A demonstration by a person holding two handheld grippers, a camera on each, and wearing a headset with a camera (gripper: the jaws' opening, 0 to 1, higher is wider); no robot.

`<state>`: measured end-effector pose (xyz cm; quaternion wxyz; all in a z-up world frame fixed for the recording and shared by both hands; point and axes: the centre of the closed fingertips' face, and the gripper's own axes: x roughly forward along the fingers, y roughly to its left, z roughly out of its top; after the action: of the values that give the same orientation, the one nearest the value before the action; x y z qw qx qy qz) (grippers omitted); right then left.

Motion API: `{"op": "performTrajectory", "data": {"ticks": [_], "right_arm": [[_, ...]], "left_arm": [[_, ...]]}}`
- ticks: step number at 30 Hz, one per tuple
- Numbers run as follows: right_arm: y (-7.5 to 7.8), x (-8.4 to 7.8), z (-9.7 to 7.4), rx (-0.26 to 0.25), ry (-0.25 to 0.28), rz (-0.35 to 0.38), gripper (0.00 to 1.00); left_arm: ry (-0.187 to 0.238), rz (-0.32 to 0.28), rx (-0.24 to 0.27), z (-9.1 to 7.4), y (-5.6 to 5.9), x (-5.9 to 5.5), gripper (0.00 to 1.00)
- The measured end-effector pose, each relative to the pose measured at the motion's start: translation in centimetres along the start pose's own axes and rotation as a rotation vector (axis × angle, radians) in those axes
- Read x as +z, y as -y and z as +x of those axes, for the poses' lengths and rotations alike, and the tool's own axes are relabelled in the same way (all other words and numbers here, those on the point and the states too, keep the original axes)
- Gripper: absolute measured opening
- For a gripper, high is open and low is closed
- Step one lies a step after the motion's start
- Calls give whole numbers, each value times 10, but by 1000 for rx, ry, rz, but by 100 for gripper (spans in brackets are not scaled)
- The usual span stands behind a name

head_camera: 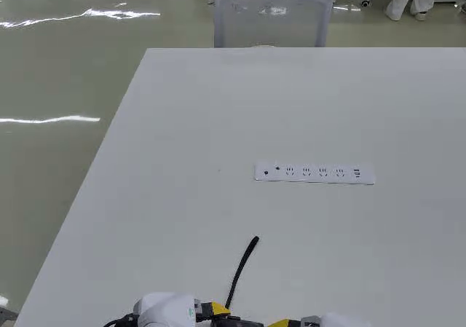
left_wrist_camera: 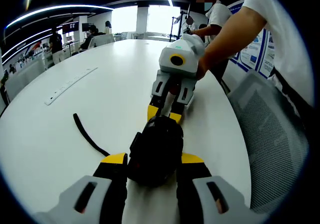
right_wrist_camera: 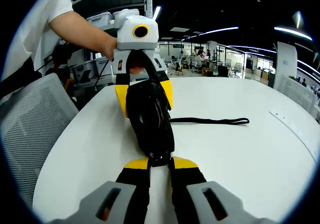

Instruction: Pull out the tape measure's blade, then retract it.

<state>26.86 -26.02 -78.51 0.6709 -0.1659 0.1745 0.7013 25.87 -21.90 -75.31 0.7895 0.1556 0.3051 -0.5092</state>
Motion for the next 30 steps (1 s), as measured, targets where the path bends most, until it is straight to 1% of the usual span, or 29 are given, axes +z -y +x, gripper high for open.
{"op": "performTrajectory", "data": {"ticks": [11,16,23,30], "right_arm": [[-2,2,-1,-11,19,-14,13],[-2,2,-1,-12,23,-8,13],[-2,1,-1,-13,16,-11,12],[-2,0,-3,-11,10,-20,11]], "left_arm": [[2,7,-3,0,0,0,34],[4,9,-2,0,0,-1,34],[13,2,-8,0,-1,0,33],[17,9,-11,0,-1,1,33]]}}
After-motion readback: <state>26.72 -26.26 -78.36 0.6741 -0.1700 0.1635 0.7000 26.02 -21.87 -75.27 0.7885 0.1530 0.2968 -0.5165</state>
